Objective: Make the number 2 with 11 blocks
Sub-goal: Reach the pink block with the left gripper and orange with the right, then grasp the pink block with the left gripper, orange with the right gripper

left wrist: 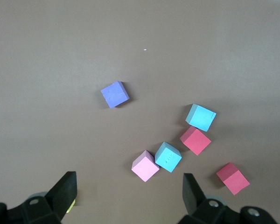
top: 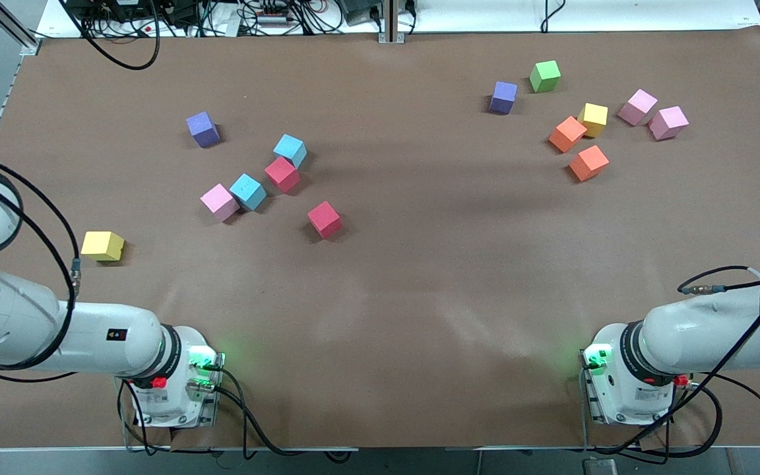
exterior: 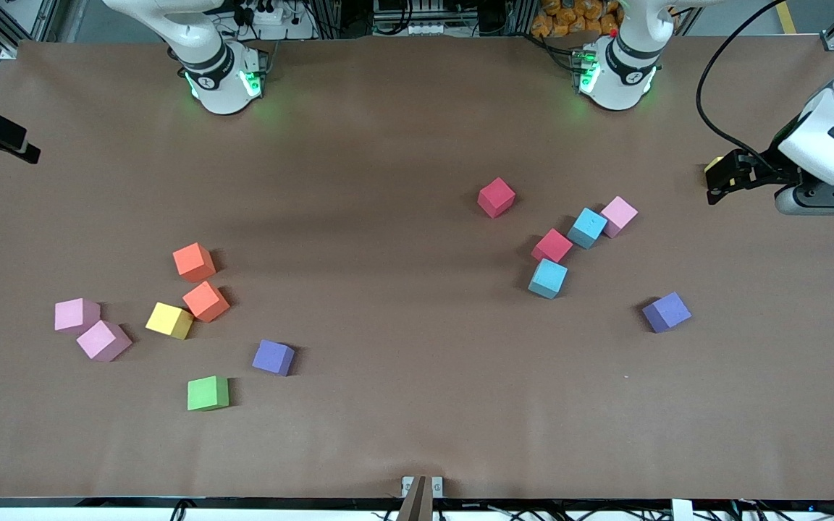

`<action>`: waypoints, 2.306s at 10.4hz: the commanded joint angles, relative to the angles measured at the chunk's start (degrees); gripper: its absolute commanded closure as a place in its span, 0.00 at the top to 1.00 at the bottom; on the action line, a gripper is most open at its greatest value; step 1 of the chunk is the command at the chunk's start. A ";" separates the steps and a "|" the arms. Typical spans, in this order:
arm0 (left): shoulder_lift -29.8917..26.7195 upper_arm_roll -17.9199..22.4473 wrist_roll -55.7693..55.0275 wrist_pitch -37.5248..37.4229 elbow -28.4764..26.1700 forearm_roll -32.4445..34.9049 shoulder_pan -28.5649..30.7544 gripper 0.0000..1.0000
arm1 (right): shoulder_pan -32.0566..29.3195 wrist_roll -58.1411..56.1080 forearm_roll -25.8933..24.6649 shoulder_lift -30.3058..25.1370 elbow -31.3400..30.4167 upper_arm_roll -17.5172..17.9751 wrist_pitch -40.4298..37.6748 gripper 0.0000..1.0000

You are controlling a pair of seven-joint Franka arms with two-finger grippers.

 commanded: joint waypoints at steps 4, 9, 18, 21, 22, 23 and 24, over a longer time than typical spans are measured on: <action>0.34 0.60 -0.17 -0.93 0.85 0.51 -0.77 1.00 | 0.34 0.85 -1.33 0.28 0.75 -0.11 -0.17 1.00; -0.81 -4.47 -1.31 0.63 -11.69 -4.50 -2.08 1.00 | 0.43 0.15 -1.15 0.28 0.92 -0.11 0.09 1.00; 0.34 -22.06 -37.65 29.97 -38.41 -10.22 -5.95 1.00 | 0.69 -2.82 -0.19 12.65 -3.38 0.06 9.23 1.00; 4.19 -25.23 -49.26 35.36 -40.90 -10.22 -7.88 1.00 | 0.34 -14.59 2.53 15.23 -16.85 0.06 26.48 1.00; 5.16 -25.24 -51.73 36.85 -41.33 -10.22 -9.71 1.00 | 0.34 -18.10 2.80 15.31 -21.53 0.06 31.68 1.00; 6.04 -25.24 -54.54 39.12 -42.12 -10.13 -11.30 1.00 | 0.43 -22.66 2.80 15.49 -25.06 0.06 35.22 1.00; 7.09 -25.24 -57.27 40.80 -42.82 -9.70 -11.75 1.00 | 0.60 -25.93 2.98 15.49 -28.57 0.06 37.95 1.00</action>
